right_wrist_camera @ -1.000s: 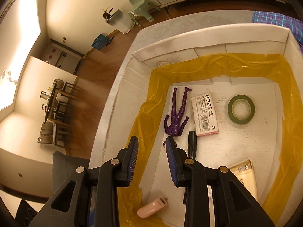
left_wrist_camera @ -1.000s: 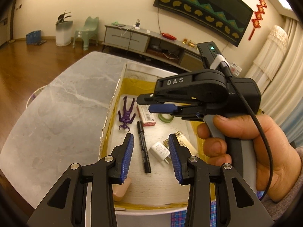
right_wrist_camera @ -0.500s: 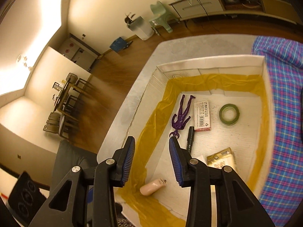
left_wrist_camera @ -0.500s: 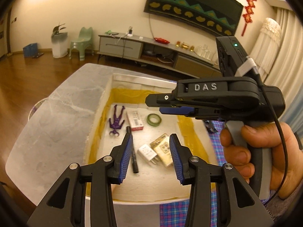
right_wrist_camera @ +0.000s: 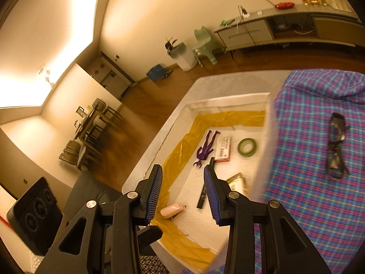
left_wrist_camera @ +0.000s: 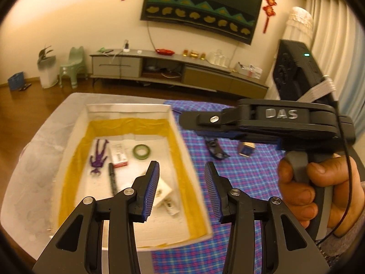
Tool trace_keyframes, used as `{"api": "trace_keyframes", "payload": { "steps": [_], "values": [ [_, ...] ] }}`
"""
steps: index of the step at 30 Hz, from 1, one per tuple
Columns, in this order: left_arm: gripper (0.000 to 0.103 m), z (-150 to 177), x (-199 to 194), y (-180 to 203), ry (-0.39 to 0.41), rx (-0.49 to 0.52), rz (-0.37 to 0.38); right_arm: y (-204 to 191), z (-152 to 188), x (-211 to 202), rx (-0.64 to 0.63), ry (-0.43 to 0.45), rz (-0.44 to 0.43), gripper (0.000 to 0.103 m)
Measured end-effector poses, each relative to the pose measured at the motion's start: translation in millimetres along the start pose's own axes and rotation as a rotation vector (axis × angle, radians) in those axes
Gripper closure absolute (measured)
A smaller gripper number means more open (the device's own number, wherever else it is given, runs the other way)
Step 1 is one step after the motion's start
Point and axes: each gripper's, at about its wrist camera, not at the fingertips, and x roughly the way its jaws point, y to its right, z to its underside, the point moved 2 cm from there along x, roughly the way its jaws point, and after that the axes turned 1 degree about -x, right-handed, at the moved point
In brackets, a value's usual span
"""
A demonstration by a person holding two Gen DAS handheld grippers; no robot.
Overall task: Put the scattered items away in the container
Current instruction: 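Move both open grippers back over the shirt toward the glasses and gold box, then grasp the black glasses with the left gripper while the right gripper grasps the gold box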
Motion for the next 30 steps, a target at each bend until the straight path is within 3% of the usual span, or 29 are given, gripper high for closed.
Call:
{"api": "trace_keyframes", "payload": {
  "steps": [6,15,23,30],
  "values": [
    [0.058,-3.6,24.7,42.3,-0.034,0.026,0.051,44.4,0.5,-55.8,0.037,0.107,0.043,0.061],
    [0.055,-11.8,85.9,101.3,-0.112,0.054,0.059,149.9,-2.7,-112.9,0.204,0.230,0.269,0.054],
    [0.055,-23.6,168.2,121.7,-0.173,0.067,-0.001,229.8,8.5,-100.3,0.271,0.161,0.530,0.038],
    [0.055,-34.9,241.0,115.8,-0.196,-0.036,-0.032,262.9,3.3,-73.0,0.251,0.111,0.619,0.032]
  ]
}}
